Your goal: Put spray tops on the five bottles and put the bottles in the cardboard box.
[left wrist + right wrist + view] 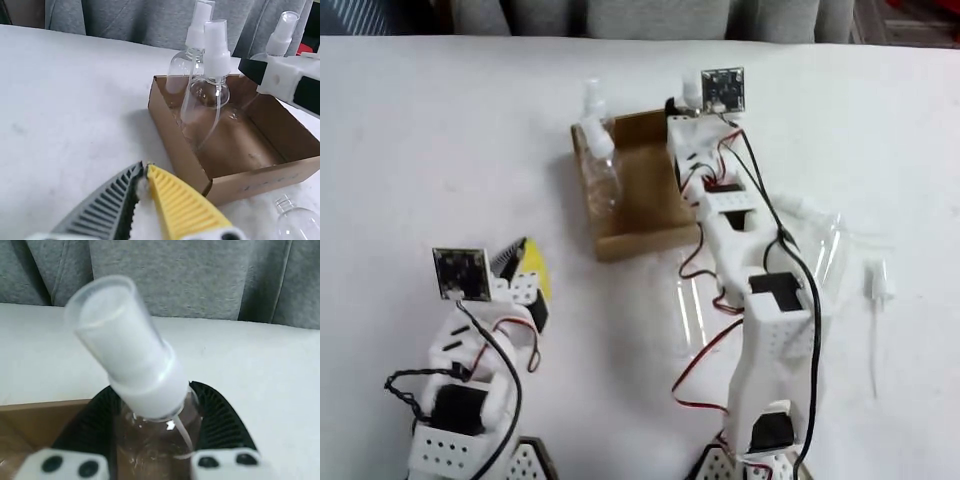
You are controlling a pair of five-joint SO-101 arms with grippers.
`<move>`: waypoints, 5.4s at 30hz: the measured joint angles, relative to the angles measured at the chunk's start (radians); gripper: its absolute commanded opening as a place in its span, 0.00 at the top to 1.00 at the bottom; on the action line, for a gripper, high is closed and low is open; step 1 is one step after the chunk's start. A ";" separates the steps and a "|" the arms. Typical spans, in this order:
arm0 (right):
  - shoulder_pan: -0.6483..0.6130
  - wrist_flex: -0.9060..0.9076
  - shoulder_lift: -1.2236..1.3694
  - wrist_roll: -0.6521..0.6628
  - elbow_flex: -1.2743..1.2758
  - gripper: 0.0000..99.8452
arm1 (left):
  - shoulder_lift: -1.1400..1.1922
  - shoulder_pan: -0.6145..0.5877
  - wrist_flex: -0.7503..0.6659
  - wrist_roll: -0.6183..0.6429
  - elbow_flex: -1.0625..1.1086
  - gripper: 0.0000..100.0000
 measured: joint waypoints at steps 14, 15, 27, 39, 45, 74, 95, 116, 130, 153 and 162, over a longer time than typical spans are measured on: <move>-0.031 -0.008 -0.006 0.150 0.020 0.99 | 0.000 0.000 0.000 0.000 0.000 0.98; -0.031 -0.008 -0.006 0.152 0.020 0.99 | 0.000 0.000 0.000 0.000 0.000 0.98; -0.025 0.003 -0.006 0.071 0.018 0.99 | 0.000 0.000 0.000 0.000 0.000 0.98; -0.025 0.051 -0.009 0.063 0.015 0.99 | 0.000 0.000 0.000 0.000 0.000 0.98; -0.025 0.051 -0.009 0.063 0.015 0.99 | 0.000 0.000 0.000 0.000 0.000 0.98; -0.035 0.051 -0.009 0.057 0.015 0.77 | 0.000 0.000 0.000 0.000 0.000 0.98; -0.037 0.072 0.005 0.054 0.034 0.67 | 0.000 0.000 0.000 0.000 0.000 0.98; -0.058 0.071 0.005 0.006 0.034 0.61 | 0.000 0.000 0.000 0.000 0.000 0.98; -0.044 0.066 -0.020 0.005 0.034 0.61 | 0.000 0.000 0.000 0.000 0.000 0.98; -0.049 0.066 -0.313 0.005 0.176 0.61 | 0.000 0.000 0.000 0.000 0.000 0.98; -0.049 0.066 -0.491 0.005 0.258 0.62 | 0.000 0.000 0.000 0.000 0.000 0.98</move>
